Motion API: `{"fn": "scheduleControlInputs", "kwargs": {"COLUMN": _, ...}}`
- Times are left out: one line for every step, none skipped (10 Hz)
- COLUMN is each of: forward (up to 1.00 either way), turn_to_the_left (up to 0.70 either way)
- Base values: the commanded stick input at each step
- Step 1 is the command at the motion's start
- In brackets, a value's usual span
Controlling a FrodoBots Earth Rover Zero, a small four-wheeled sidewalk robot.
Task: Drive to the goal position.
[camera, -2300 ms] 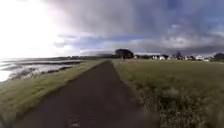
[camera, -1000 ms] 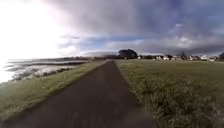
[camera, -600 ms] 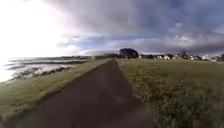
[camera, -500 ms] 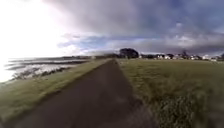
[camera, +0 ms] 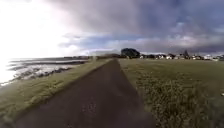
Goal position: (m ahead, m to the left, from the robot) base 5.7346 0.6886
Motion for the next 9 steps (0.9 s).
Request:
{"fn": "scheduleControlInputs", "kwargs": {"forward": 0.7, "turn_to_the_left": 0.0}}
{"fn": "scheduleControlInputs", "kwargs": {"forward": 0.7, "turn_to_the_left": 0.0}}
{"fn": "scheduleControlInputs", "kwargs": {"forward": 0.7, "turn_to_the_left": 0.0}}
{"fn": "scheduleControlInputs", "kwargs": {"forward": 0.7, "turn_to_the_left": 0.0}}
{"fn": "scheduleControlInputs", "kwargs": {"forward": 0.7, "turn_to_the_left": 0.0}}
{"fn": "scheduleControlInputs", "kwargs": {"forward": 0.7, "turn_to_the_left": 0.0}}
{"fn": "scheduleControlInputs", "kwargs": {"forward": 0.7, "turn_to_the_left": 0.0}}
{"fn": "scheduleControlInputs", "kwargs": {"forward": 0.7, "turn_to_the_left": 0.0}}
{"fn": "scheduleControlInputs", "kwargs": {"forward": 0.7, "turn_to_the_left": 0.0}}
